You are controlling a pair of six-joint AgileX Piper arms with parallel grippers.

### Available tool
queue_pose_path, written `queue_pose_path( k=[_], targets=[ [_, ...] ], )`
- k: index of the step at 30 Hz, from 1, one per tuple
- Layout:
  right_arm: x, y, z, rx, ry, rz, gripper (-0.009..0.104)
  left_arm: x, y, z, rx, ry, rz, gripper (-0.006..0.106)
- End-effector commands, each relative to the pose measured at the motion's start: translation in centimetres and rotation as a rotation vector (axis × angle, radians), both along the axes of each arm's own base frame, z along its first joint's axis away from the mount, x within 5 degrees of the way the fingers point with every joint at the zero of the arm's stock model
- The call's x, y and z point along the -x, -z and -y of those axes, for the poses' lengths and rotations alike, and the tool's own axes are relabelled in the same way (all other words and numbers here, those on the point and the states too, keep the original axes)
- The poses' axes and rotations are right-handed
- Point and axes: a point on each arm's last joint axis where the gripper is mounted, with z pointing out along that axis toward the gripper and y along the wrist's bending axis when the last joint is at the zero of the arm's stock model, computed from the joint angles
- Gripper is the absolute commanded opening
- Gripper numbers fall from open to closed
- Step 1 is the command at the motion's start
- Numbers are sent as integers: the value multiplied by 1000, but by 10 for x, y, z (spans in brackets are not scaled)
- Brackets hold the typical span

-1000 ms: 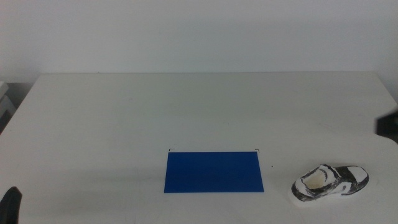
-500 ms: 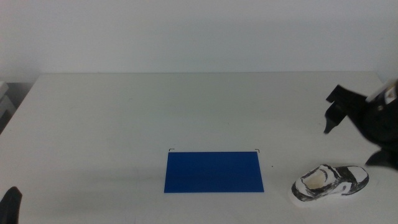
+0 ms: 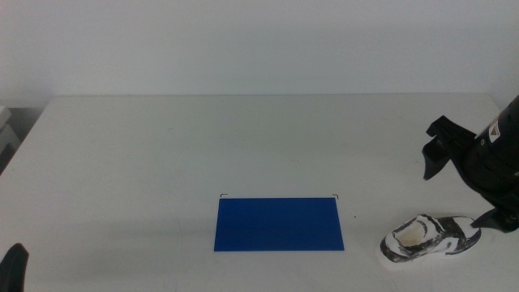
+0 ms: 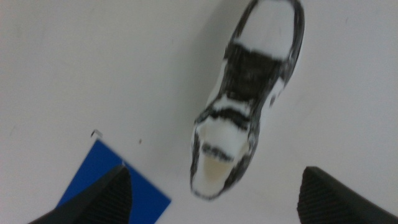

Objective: Use one arm to grab the shoe from the table and place it on the mat.

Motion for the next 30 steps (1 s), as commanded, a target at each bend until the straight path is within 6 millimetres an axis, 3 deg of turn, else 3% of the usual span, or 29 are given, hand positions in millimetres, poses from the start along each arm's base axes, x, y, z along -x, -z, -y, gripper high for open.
queue_pose_path(
  k=[1, 11, 30],
  targets=[
    [-2, -18, 4, 34, -13, 92, 92, 0, -6, 0, 22, 0, 84, 94],
    [3, -7, 4, -79, 361, -32, 92, 0, -6, 0, 22, 0, 84, 94],
    [-40, 58, -7, 43, 336, -122, 92, 0, -6, 0, 22, 0, 84, 94]
  ],
)
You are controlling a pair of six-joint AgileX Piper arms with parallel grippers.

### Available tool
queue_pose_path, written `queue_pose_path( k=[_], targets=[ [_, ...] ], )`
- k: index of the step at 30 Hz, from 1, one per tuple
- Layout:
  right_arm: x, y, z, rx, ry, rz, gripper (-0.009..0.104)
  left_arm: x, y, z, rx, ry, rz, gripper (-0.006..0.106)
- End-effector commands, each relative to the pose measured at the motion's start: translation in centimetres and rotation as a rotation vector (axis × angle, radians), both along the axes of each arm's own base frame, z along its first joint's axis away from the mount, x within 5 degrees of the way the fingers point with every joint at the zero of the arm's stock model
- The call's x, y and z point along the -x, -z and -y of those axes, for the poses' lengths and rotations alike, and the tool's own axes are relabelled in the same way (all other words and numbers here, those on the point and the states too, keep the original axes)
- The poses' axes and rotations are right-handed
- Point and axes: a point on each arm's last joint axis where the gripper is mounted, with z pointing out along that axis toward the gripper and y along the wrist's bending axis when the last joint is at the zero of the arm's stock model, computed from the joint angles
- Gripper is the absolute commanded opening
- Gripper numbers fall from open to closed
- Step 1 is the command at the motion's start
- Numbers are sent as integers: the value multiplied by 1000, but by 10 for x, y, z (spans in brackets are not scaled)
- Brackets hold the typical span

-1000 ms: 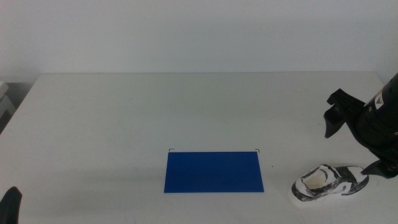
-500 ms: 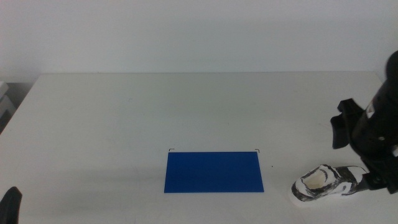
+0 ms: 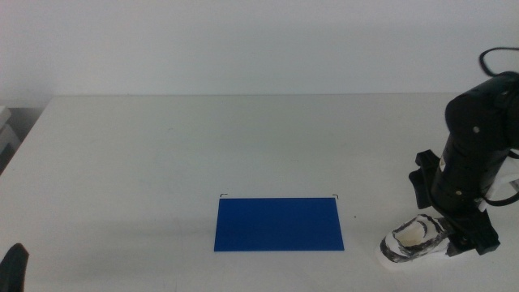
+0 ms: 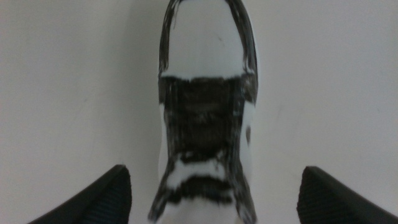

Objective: Use one arm to grab the shoe from the table and place it on the mat.

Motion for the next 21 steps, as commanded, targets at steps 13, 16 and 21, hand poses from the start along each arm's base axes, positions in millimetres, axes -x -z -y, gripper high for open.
queue_pose_path(
  k=[13, 16, 21],
  targets=[
    [-15, 15, -3, 24, -23, 2, 83, 0, -6, 0, 22, 0, 84, 94],
    [-16, 17, -4, 18, -21, 2, 71, 0, -6, 0, 22, 0, 84, 94],
    [-14, 17, -5, 2, -8, -17, 41, 0, -6, 0, 22, 0, 84, 94]
  ],
)
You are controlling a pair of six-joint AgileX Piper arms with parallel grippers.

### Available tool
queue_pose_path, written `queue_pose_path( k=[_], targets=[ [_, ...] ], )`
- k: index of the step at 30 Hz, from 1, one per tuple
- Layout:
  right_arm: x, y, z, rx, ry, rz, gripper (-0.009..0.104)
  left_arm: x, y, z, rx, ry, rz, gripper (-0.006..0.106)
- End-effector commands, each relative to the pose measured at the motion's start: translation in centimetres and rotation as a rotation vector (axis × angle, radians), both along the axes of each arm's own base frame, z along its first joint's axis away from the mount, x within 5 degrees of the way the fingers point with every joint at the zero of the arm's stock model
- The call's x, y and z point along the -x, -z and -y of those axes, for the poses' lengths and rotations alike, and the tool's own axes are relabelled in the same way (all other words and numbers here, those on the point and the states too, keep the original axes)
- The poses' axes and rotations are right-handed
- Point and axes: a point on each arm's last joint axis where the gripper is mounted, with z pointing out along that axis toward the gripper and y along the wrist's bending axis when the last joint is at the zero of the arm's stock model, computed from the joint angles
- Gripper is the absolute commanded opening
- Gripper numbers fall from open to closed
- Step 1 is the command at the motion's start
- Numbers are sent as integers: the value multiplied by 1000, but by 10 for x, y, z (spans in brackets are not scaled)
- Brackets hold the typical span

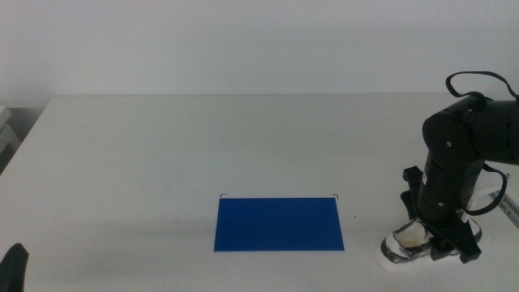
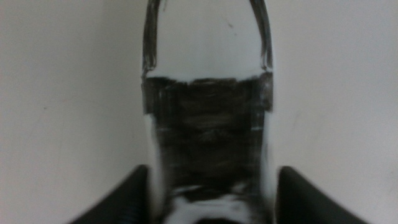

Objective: Use one arm to grab the shoe from the table and place it on the mat.

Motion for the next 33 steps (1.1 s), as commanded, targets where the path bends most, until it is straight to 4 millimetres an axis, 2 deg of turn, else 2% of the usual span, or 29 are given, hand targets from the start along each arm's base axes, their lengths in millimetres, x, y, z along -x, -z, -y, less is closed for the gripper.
queue_pose_path(
  k=[1, 4, 9, 12, 17, 24, 33],
  targets=[
    [-2, -19, 0, -8, -6, 49, 35, 0, -6, 0, 22, 0, 84, 94],
    [-1, -20, -1, -22, -3, 47, 18, 0, -6, 0, 22, 0, 84, 94],
    [1, -29, -3, -49, 0, 42, -3, 0, -6, 0, 22, 0, 84, 94],
    [-2, -40, -8, -45, -19, 48, -4, 0, -6, 0, 22, 0, 84, 94],
    [-6, -71, -24, -11, -28, 50, -4, 0, -6, 0, 22, 0, 84, 94],
    [-12, -114, -62, -6, -79, 132, -4, 0, -6, 0, 22, 0, 84, 94],
    [-17, -123, -124, -88, -162, 167, -4, 0, -6, 0, 22, 0, 84, 94]
  ],
)
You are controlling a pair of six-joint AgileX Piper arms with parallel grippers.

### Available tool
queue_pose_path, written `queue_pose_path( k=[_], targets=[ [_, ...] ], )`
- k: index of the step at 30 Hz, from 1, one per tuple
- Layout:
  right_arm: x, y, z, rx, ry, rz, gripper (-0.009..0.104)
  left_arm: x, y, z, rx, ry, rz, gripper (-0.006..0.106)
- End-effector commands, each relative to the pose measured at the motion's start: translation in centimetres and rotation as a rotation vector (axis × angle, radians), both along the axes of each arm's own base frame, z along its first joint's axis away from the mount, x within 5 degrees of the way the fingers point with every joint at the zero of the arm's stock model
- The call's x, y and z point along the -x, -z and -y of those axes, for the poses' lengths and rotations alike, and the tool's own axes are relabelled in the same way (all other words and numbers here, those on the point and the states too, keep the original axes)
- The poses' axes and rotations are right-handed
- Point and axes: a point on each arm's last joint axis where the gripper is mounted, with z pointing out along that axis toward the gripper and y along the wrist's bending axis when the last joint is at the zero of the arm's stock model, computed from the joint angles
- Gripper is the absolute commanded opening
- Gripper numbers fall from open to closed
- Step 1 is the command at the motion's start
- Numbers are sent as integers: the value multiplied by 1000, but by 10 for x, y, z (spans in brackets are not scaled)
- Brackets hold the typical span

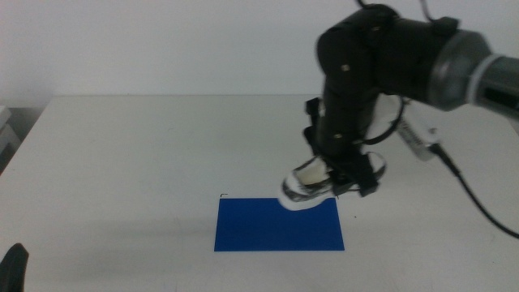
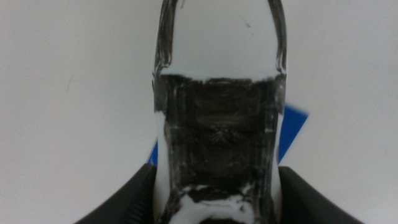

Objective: Use one arm to grab the shoe from the table and place it on the mat.

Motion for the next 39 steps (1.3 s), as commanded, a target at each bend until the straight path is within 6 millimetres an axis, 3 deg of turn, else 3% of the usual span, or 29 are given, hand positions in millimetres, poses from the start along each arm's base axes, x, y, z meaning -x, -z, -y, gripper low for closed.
queue_pose_path(
  k=[1, 6, 11, 17, 22, 33, 39],
  targets=[
    [10, -26, -5, 4, -12, 18, -4, 0, -6, 0, 22, 0, 84, 94],
    [14, -14, -21, 12, -62, -15, -4, 0, -6, 0, 22, 0, 84, 94],
    [14, -9, -24, 42, -147, -20, -4, 0, -6, 0, 22, 0, 84, 94],
    [12, -10, -22, 130, -405, -2, -4, 0, -6, 0, 22, 0, 84, 94],
    [12, -10, -21, 213, -712, 2, -4, 0, -6, 0, 22, 0, 84, 94],
    [11, -10, -21, 444, -1647, 7, -4, 0, -6, 0, 22, 0, 84, 94],
    [9, -11, -23, 553, -2054, 33, -4, 0, -6, 0, 22, 0, 84, 94]
  ],
)
